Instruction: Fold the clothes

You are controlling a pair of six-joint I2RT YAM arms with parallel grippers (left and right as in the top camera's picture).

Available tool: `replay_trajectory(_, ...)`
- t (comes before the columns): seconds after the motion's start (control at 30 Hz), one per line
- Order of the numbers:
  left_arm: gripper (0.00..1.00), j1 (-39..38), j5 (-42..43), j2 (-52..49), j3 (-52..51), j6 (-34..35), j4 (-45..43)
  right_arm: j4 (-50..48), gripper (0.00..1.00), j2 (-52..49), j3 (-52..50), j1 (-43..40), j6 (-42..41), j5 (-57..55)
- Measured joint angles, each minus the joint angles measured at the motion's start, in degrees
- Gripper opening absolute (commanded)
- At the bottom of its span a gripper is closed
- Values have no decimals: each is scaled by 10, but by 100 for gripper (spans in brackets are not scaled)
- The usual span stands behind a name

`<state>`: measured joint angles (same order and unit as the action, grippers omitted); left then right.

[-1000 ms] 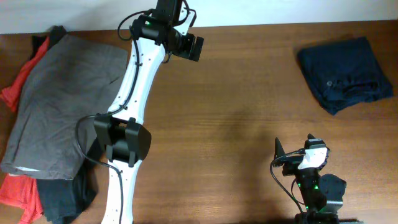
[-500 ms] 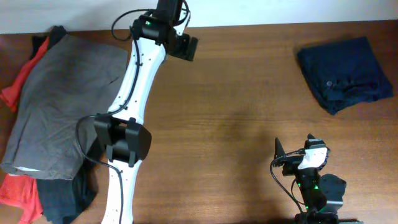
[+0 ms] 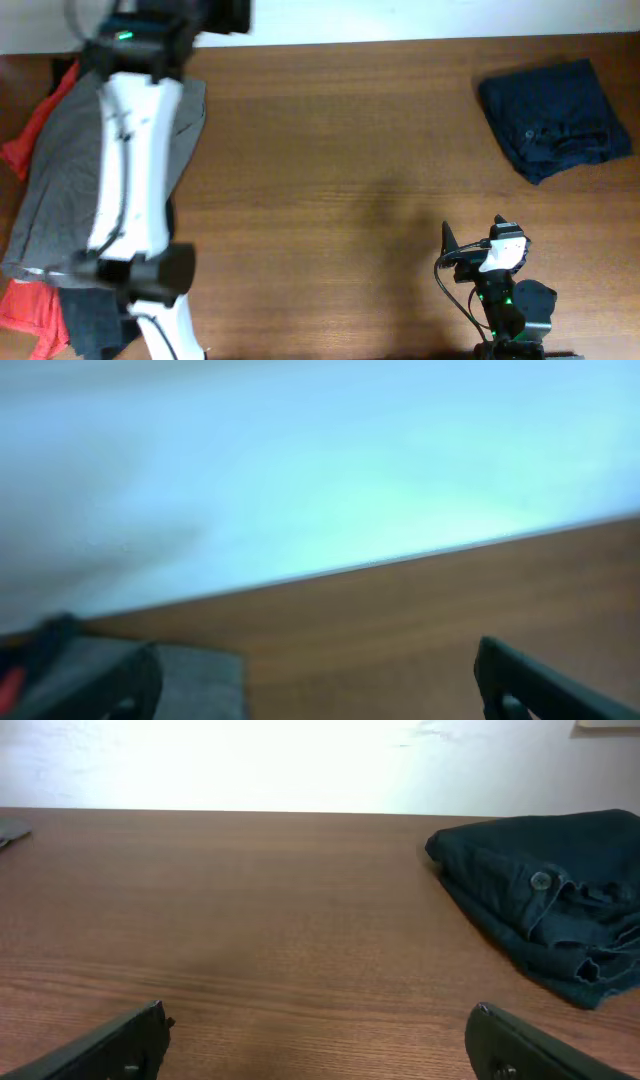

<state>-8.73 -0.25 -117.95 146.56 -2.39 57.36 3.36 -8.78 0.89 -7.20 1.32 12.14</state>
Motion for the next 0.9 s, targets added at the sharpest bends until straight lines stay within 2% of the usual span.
replay_trajectory(0.17, 99, 21, 14, 108, -132, 0, -96, 0, 99, 0, 0, 0, 0, 0)
replay_trajectory(0.27, 99, 31, 20, 191, -300, 0, -203, 0, 99, 0, 0, 0, 0, 0)
replay_trajectory(0.43, 99, 53, 23, 292, -535, 0, -308, -1, 99, 0, 0, 0, 0, 0)
replay_trajectory(0.6, 99, 59, 31, 385, -737, 0, -399, 0, 99, 0, 0, 0, 0, 0)
replay_trajectory(0.9, 99, 59, 63, 552, -1077, 0, -652, 0, 99, 1, 0, 0, 0, 0)
